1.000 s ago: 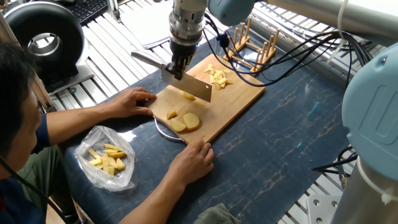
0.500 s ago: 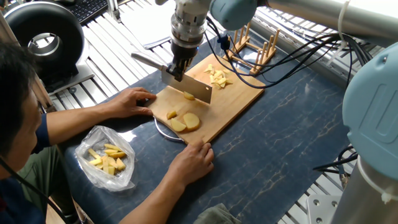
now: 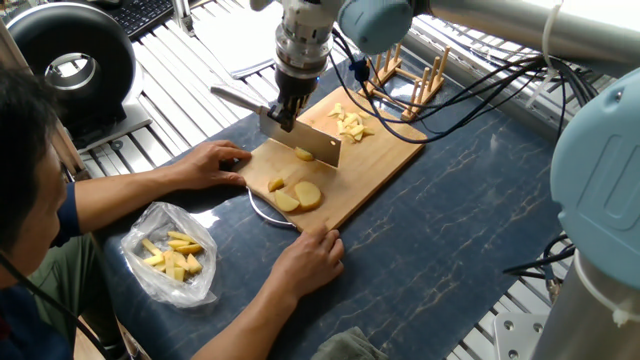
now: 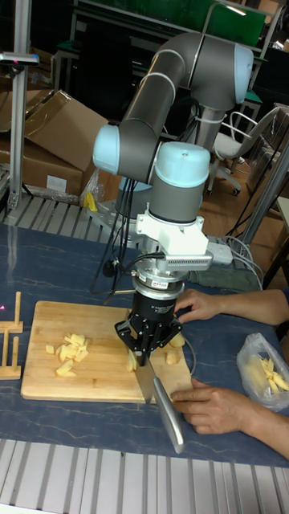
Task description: Chop the potatoes
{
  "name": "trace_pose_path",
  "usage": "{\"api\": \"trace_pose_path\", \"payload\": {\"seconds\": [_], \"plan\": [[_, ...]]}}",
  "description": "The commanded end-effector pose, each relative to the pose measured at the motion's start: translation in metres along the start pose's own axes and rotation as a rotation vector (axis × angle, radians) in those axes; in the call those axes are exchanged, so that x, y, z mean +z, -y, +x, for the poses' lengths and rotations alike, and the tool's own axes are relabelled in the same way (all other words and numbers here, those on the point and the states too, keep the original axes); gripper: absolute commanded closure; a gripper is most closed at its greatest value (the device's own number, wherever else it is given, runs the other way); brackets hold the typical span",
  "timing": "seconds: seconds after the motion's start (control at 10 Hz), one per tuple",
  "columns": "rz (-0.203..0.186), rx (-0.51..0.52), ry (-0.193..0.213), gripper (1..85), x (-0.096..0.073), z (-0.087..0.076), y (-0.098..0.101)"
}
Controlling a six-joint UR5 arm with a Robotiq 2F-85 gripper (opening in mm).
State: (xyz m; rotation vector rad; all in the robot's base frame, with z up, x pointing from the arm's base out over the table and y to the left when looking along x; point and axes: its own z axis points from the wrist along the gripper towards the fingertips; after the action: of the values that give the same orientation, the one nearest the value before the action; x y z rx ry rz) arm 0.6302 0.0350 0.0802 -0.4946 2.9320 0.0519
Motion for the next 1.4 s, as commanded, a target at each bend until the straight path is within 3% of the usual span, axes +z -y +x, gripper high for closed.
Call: {"api": "trace_pose_path", "payload": {"seconds": [0.0, 0.4, 0.8, 1.3], "plan": [[0.002, 0.016, -0.048, 84.7, -0.033, -0.001, -0.002], [-0.051, 0.08, -0.035, 84.7, -0.03, -0.004, -0.015], [-0.044, 0.062, 0.005, 84.7, -0.015, -0.006, -0.014], [-0.037, 0.049, 0.006, 84.7, -0.01, 0.007, -0.015]]}}
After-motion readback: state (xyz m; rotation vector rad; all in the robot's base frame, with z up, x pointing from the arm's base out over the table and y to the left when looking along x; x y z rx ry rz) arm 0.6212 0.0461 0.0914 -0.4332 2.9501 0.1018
